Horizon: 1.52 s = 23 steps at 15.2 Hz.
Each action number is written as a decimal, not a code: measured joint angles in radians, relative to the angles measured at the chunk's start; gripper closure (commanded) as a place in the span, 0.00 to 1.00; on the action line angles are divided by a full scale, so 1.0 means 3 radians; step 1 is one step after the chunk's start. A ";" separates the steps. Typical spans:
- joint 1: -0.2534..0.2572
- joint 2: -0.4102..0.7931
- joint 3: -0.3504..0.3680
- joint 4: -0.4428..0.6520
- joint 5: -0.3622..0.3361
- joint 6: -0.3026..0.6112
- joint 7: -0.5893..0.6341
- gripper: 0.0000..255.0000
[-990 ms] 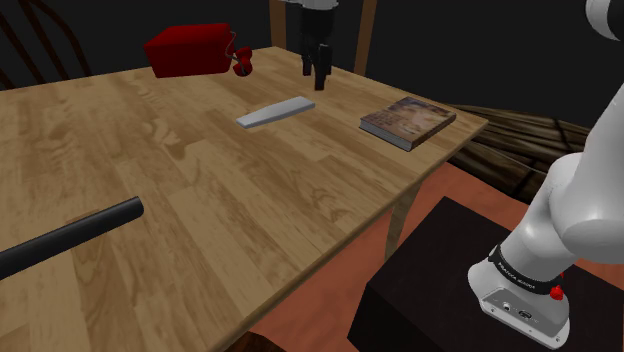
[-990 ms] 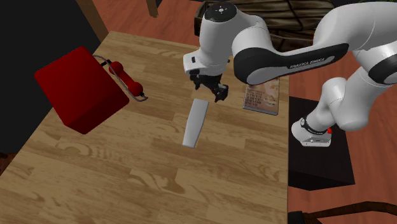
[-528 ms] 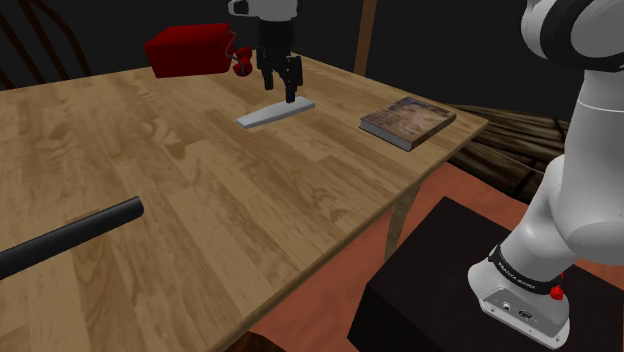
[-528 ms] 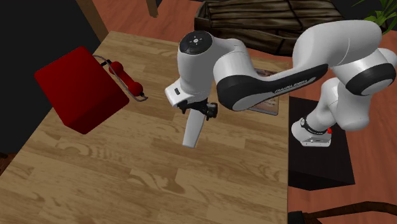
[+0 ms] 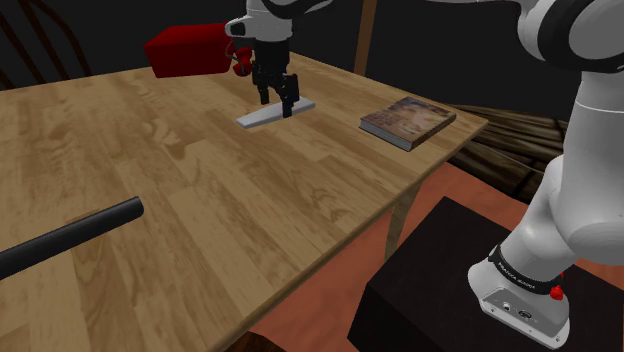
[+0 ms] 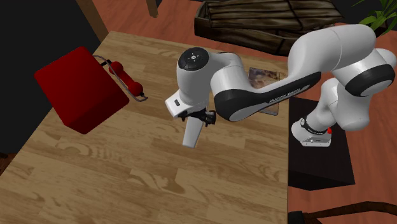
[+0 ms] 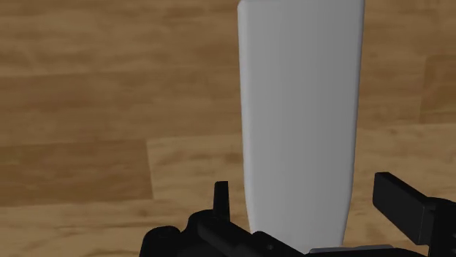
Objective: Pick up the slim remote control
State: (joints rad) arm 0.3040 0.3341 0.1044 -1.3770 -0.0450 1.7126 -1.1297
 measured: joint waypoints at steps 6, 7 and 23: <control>-0.0001 -0.0007 0.0000 -0.0063 0.0000 0.0066 0.0001 1.00; -0.0001 -0.0008 0.0000 -0.0065 0.0000 0.0067 0.0001 1.00; 0.0014 0.0085 0.0001 0.0516 -0.0007 -0.0430 -0.0009 1.00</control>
State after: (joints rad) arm 0.3082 0.3595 0.1048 -1.2221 -0.0473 1.5836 -1.1323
